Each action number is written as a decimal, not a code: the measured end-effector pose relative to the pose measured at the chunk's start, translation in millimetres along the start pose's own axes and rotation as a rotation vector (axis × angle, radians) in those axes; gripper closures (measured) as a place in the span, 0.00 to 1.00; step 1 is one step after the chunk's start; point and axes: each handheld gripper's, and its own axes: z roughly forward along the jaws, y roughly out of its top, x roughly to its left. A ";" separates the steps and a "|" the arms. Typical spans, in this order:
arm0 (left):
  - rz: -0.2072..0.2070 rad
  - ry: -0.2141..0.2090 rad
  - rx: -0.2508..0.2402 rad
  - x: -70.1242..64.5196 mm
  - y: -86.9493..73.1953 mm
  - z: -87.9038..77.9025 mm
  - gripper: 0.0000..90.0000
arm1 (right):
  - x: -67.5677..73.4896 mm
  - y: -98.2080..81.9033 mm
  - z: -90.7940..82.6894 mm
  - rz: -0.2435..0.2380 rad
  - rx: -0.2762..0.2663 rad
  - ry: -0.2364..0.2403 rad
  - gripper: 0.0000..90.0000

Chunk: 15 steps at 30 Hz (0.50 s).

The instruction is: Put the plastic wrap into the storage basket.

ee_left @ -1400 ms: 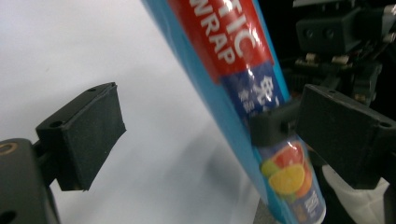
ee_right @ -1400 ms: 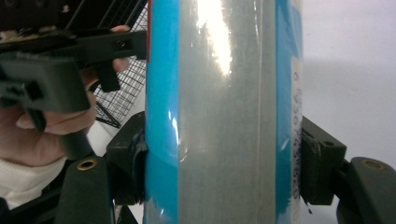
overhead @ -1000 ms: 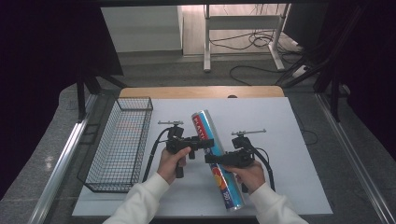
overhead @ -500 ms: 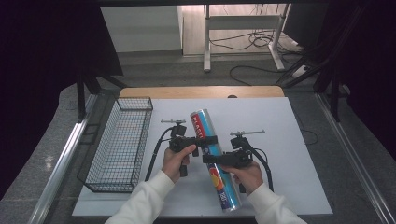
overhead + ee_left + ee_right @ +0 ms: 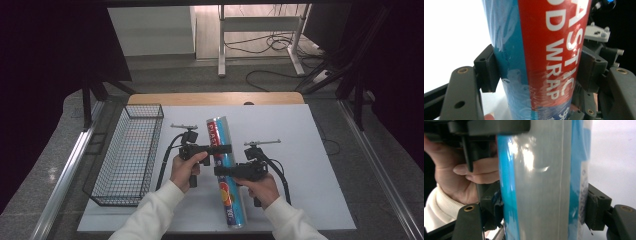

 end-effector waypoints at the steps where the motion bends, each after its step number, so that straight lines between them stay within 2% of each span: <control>1: 0.005 0.003 0.000 -0.7 -0.5 0.9 0.34 | -0.6 -0.9 0.6 0.005 0.010 -0.001 0.35; 4: 0.000 -0.011 -0.001 0.5 -1.1 0.9 0.34 | 0.3 -0.7 -0.3 0.011 0.016 0.003 0.35; 11: 0.021 -0.028 -0.009 0.7 -1.5 1.0 0.33 | 2.8 0.6 -1.4 0.004 0.014 -0.006 0.36; 12: 0.015 -0.041 -0.007 1.4 -1.3 1.1 0.33 | 2.8 0.6 -1.4 0.004 0.014 -0.006 0.36; 13: 0.003 -0.062 0.008 2.6 -1.5 2.9 0.31 | 3.4 1.1 -1.6 0.004 0.014 -0.007 0.36; 15: 0.002 -0.063 0.038 2.2 -3.6 8.2 0.23 | 6.0 3.5 -3.1 -0.005 -0.006 -0.011 0.36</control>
